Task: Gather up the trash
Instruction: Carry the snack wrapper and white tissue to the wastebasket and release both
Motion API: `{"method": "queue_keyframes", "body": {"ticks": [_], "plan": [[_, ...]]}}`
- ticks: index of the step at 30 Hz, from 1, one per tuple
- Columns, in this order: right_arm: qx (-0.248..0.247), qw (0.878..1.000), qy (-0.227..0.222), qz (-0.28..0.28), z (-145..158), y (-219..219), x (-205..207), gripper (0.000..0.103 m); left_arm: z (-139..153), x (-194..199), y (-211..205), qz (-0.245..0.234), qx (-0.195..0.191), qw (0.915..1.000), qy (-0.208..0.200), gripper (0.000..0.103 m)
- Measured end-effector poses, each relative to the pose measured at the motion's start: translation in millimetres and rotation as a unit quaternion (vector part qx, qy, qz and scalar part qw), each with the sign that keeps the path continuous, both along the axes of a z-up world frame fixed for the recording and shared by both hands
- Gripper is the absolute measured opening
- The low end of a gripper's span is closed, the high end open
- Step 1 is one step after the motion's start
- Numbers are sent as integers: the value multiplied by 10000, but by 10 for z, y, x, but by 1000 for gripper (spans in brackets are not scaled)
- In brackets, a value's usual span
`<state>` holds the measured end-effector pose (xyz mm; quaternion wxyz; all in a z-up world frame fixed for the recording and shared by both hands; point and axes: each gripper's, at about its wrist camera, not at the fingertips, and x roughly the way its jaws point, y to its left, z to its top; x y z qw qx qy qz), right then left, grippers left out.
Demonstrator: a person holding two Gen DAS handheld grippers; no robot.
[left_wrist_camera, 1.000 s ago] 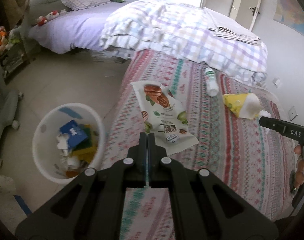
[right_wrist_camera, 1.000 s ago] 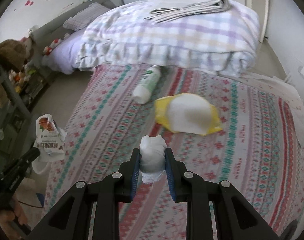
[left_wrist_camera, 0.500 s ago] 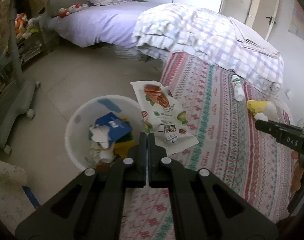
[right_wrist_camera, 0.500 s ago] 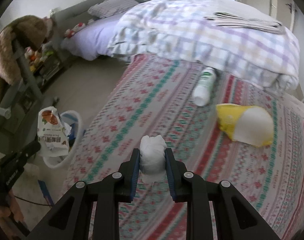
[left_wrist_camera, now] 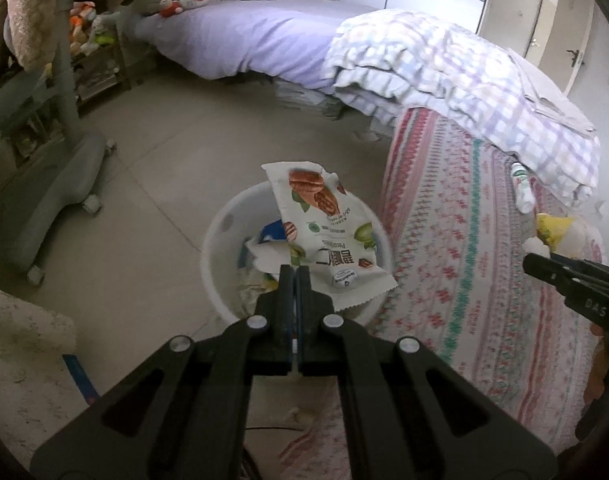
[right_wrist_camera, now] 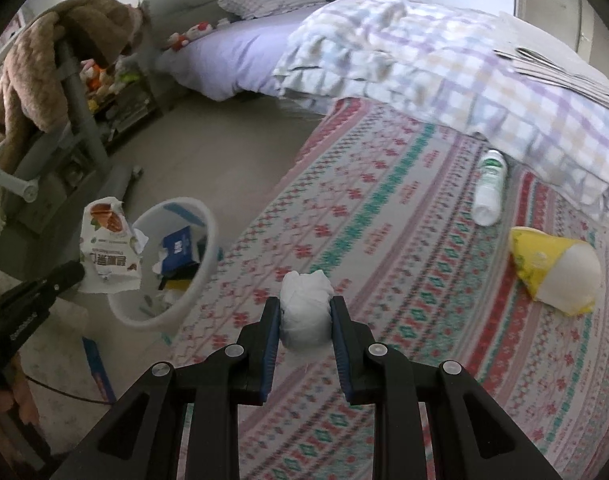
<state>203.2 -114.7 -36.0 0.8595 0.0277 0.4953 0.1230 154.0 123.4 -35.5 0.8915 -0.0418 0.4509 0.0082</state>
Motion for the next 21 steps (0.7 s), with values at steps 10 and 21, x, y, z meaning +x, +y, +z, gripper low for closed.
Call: {"method": "queue_keyframes", "body": {"ticks": [10,21], "plan": [[43,9995,-40,310,-51,381,-24,26,-225,27,248,313,-308,9981,438,54],[480,9971,400,431,-235,663,193,26,-253,-40,616,993,-97,9914,842,95]]}}
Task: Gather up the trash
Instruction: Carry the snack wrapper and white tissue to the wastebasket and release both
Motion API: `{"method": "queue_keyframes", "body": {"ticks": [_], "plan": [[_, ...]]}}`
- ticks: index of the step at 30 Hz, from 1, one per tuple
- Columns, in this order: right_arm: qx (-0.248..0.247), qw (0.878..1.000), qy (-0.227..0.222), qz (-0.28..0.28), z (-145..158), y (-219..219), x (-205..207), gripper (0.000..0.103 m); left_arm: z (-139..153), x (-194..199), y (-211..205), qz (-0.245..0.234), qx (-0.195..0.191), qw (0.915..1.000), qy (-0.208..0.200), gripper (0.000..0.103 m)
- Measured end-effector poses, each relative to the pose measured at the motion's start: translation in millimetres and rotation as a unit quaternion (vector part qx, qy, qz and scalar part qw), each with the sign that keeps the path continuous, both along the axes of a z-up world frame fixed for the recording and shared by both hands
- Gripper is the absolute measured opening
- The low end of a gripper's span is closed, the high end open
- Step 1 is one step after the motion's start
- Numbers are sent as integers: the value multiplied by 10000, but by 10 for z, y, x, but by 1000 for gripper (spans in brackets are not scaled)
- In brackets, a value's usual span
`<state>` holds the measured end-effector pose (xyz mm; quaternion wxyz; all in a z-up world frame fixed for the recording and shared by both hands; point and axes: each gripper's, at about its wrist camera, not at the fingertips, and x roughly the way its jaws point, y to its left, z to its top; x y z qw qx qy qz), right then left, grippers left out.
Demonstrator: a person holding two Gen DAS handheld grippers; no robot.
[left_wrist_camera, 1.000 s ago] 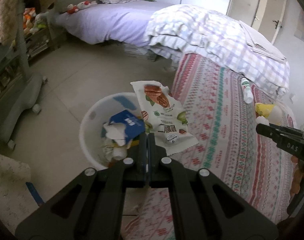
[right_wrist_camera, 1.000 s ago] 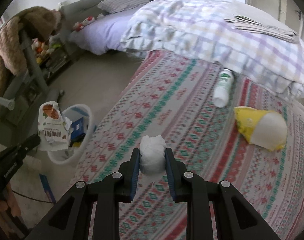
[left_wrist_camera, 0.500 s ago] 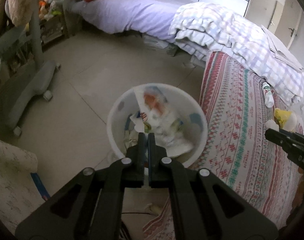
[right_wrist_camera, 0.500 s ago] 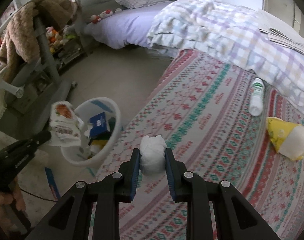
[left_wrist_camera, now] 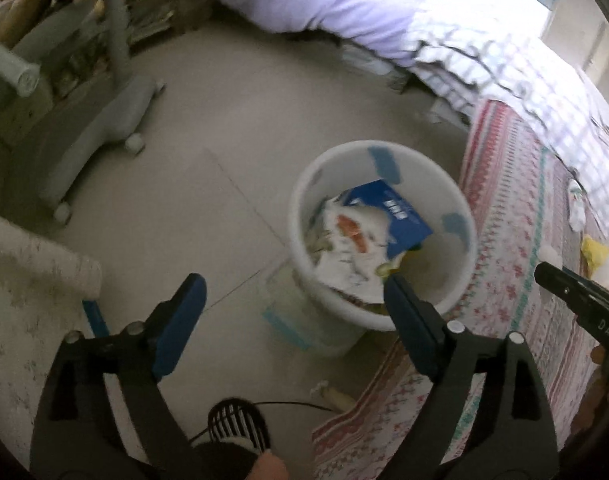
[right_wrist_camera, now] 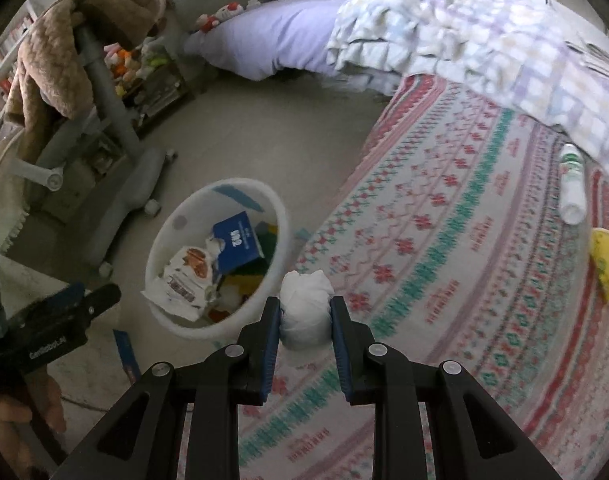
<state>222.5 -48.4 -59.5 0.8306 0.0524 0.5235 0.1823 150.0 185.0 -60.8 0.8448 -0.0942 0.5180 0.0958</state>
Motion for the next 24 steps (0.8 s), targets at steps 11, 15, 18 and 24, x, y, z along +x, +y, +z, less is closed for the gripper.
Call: {"method": "queue_keyframes", "body": {"ticks": [11,15,18,24], "plan": [[101,9995,268,121,-167,508,288,26,4,-18,140,168,-346,9992,126,97],[143,9994,291,104,-191,595,347,29,37,-24,117,64,-264,9996,97,97],[358,9987,355,-27,-187,569,386,50,56,-24,113,27,-215,9997,77,97],[362,9990,235,-141,-70,433,371,61,98,-50,106,-7,-295,9996,34,97]]}}
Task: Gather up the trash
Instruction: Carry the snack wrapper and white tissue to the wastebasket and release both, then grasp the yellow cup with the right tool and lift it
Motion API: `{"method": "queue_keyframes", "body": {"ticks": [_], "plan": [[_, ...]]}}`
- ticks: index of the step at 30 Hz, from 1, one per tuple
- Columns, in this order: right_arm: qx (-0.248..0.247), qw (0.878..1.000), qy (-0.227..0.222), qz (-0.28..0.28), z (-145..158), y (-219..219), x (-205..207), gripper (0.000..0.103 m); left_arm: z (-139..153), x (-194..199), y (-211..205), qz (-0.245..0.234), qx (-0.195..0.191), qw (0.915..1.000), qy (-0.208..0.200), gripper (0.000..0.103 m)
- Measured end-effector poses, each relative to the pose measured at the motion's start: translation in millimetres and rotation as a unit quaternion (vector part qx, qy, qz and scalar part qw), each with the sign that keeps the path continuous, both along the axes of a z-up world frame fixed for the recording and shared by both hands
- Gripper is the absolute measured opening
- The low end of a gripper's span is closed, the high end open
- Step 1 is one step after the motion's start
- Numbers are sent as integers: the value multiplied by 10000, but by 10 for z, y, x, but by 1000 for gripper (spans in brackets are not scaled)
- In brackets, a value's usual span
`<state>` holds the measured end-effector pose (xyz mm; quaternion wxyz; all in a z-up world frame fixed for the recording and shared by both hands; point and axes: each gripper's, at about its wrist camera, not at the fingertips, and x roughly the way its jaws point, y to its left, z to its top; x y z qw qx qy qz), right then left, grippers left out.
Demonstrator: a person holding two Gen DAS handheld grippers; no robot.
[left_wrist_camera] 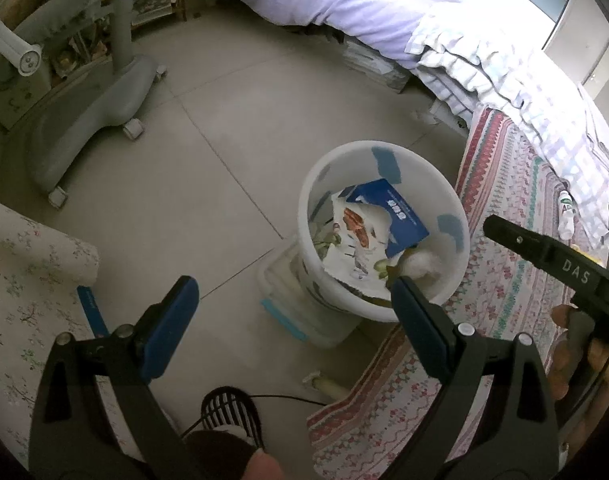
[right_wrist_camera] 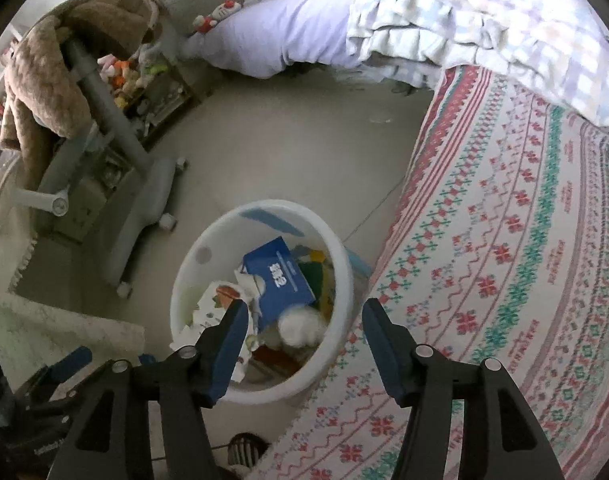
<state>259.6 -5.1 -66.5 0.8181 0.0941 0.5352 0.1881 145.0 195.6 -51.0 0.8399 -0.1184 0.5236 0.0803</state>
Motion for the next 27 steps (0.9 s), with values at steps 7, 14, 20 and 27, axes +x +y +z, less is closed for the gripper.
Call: {"method": "queue_keyframes", "body": {"ticks": [7,14,20,27], "plan": [[-247,9995,-147,93,139,-173,-193,61,61,-6,-115,-73,-131,9999,-81,97],[-717,9968,-344,76,258,-562,-497,65,101,-5,-394,-365,73,9992,-130,101],[-971,9940,-439,-230,315,-1064,-676,72,134,6,-594,-459,154,9987,-176,102],[-951,9908,-462,-847,322,-1825,-778,76,135,63,-934,-628,86,9979,-157,102]]}}
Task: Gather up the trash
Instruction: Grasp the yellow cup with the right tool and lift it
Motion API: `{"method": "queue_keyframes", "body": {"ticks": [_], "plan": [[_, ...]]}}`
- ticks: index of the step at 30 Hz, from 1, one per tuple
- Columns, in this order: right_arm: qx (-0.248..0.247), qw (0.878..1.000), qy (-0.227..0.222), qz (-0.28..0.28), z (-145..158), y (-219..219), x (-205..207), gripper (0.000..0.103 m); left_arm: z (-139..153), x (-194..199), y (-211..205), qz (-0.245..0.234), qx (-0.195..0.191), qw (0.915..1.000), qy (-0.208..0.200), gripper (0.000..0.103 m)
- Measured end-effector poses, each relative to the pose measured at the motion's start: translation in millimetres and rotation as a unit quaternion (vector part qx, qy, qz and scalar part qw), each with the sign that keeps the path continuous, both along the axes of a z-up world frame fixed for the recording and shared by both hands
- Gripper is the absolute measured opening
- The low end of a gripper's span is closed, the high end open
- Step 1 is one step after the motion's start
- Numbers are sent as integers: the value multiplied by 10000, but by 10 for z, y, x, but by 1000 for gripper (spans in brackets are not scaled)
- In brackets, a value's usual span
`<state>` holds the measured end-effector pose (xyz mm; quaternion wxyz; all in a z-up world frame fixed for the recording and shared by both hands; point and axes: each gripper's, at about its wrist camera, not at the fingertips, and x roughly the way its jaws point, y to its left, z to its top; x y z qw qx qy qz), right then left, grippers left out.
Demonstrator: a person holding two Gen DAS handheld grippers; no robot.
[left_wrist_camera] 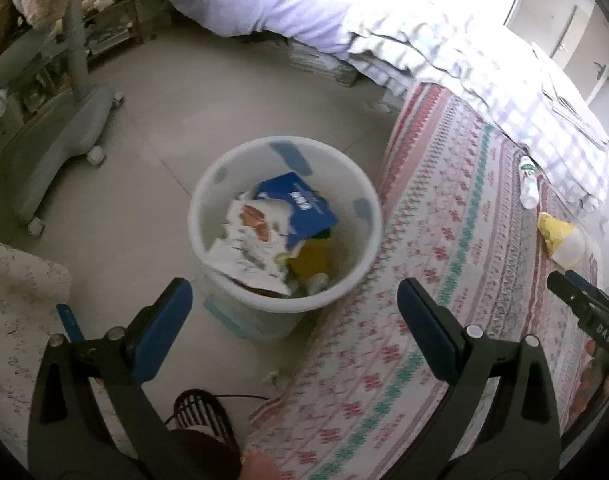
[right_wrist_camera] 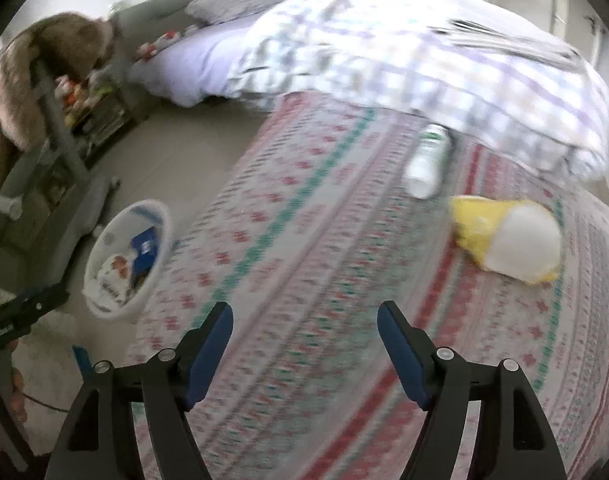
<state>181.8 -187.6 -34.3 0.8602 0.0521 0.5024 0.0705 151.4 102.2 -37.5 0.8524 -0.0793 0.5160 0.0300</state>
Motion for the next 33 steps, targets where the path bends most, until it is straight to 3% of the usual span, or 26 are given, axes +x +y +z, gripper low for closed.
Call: {"method": "queue_keyframes", "body": {"ticks": [18,26,33], "plan": [[-121,9923,-290,-1195,0,-1619,218,77,-140,315,-861,-395,-243,9988,140,102],[-292,9937,-417,-996,-165,-1858,498,77,-260,354,-1066,-534,-212,9979,306,102],[-112,9965,-551,-612,-251,-1863,716,77,-312,367,-1072,-587,-112,9975,371,102]]}}
